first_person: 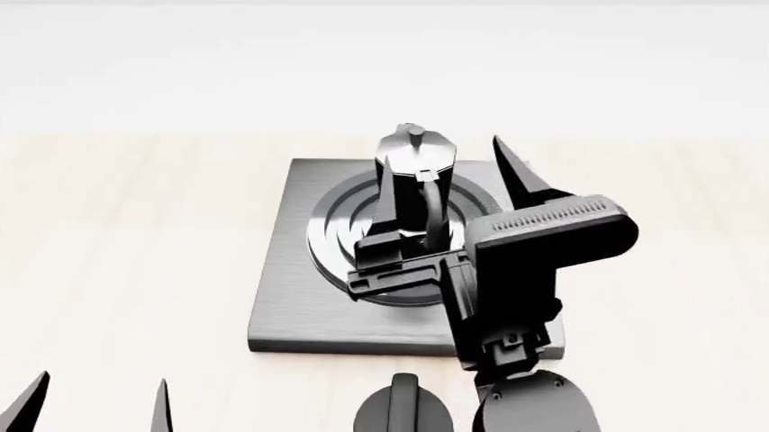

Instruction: Put the moka pot on the stove.

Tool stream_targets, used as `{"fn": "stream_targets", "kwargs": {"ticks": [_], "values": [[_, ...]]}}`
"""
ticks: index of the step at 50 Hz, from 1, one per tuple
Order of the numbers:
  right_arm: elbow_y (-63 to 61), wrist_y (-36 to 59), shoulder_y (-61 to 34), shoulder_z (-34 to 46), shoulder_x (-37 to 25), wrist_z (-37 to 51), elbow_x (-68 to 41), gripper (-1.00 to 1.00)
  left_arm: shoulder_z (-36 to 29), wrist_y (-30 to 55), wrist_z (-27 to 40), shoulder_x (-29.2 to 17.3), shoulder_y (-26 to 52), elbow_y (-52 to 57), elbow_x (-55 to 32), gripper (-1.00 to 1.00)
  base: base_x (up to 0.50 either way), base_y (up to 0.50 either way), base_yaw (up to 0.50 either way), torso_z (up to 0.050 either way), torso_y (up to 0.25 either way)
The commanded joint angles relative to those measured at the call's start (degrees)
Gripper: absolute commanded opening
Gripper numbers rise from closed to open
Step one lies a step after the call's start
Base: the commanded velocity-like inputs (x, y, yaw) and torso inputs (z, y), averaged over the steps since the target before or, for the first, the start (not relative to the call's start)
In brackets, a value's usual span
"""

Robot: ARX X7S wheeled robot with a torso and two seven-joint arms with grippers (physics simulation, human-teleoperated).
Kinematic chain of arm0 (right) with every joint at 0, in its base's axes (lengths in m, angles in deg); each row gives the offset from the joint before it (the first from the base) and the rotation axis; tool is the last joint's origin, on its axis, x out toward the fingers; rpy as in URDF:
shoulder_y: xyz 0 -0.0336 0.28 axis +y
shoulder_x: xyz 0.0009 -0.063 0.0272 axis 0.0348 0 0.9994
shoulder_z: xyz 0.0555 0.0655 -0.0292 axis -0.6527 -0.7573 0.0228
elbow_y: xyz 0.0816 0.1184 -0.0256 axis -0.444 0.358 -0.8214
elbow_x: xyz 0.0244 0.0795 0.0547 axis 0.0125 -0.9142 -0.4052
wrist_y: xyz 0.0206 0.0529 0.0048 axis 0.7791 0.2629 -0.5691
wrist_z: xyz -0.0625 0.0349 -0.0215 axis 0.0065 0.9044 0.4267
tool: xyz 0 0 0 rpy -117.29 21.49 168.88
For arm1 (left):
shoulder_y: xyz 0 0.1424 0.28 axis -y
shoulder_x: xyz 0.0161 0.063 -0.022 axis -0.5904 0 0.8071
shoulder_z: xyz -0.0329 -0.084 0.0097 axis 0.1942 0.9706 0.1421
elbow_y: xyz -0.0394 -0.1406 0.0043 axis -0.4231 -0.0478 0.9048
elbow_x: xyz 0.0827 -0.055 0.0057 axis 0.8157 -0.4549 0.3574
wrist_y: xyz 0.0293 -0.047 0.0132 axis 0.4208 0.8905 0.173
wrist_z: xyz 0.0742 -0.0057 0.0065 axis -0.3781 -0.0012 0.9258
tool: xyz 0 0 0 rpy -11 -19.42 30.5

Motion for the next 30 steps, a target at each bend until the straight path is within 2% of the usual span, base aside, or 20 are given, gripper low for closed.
{"fn": "stream_targets", "kwargs": {"ticks": [1, 30], "values": [[-13.7, 2.7, 4.4, 0.6, -2.4, 1.4, 0.4, 1.0, 0.8, -0.7, -0.8, 0.1, -0.3, 0.2, -1.7, 1.0, 0.0, 0.0, 0.0, 0.0, 0.0], [-30.1, 1.2, 15.4, 1.3, -6.1, 4.7, 1.2, 1.0, 0.5, -1.6, -1.2, 0.5, 1.1, -2.1, -2.3, 1.0, 0.0, 0.0, 0.0, 0.0, 0.0]]}}
